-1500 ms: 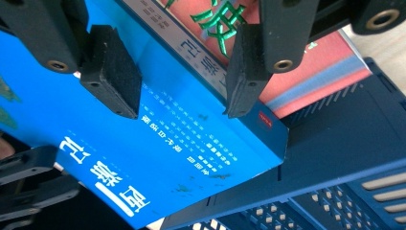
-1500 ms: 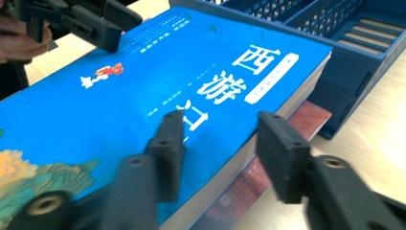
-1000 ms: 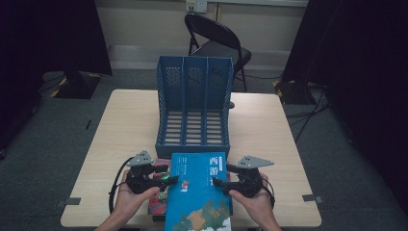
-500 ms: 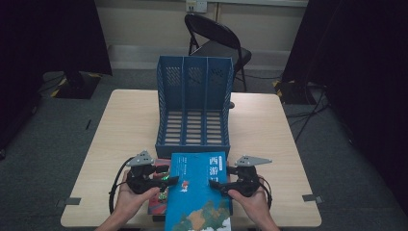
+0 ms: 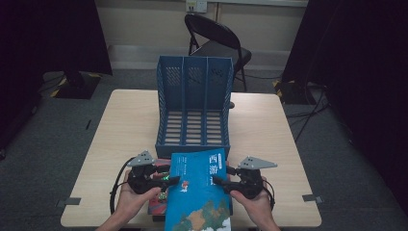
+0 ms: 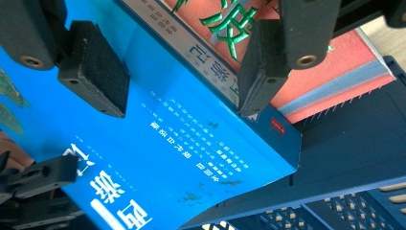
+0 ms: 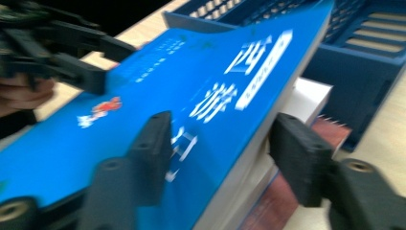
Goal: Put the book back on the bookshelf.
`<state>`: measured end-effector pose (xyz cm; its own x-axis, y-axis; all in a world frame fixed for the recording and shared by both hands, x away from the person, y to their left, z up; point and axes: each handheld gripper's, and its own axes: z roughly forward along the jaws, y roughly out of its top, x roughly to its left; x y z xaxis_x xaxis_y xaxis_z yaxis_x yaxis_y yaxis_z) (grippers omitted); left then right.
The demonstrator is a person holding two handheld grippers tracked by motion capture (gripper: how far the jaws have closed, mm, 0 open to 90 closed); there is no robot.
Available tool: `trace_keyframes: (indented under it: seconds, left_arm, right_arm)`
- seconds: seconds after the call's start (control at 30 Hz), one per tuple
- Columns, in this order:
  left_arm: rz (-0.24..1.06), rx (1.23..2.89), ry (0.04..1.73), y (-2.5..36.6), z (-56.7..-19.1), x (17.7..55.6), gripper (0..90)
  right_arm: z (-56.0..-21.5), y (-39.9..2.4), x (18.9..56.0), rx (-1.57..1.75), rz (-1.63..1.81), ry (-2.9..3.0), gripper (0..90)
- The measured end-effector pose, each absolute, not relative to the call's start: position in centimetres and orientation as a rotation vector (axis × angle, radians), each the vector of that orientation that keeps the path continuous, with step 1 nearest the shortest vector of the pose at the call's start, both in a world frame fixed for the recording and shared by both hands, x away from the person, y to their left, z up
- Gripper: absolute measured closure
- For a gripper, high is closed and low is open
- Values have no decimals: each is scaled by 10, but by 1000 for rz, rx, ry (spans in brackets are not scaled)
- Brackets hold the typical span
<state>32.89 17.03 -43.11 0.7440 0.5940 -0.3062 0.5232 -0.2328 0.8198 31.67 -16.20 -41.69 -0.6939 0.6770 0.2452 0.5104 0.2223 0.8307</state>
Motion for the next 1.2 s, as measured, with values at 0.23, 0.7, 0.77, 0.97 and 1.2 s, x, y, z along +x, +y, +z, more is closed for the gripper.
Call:
trace_keyframes:
  seconds: [0.23, 0.7, 0.77, 0.97, 1.2]
  left_arm:
    - [85, 1892, 858, 170, -431, 329, 355]
    - [92, 1897, 847, 170, -431, 329, 349]
    - [94, 1900, 845, 170, -430, 329, 349]
    - [90, 1901, 850, 170, -430, 329, 349]
    - [74, 1881, 871, 172, -434, 332, 298]
  right_arm:
    - [-424, -166, 322, 1182, 1545, 2359, 415]
    - [-423, -139, 358, 1192, 1562, 2412, 416]
    - [-425, -142, 356, 1204, 1608, 2451, 466]
    - [-423, -139, 347, 1200, 1602, 2501, 473]
    - [-420, -140, 347, 1208, 1614, 2515, 605]
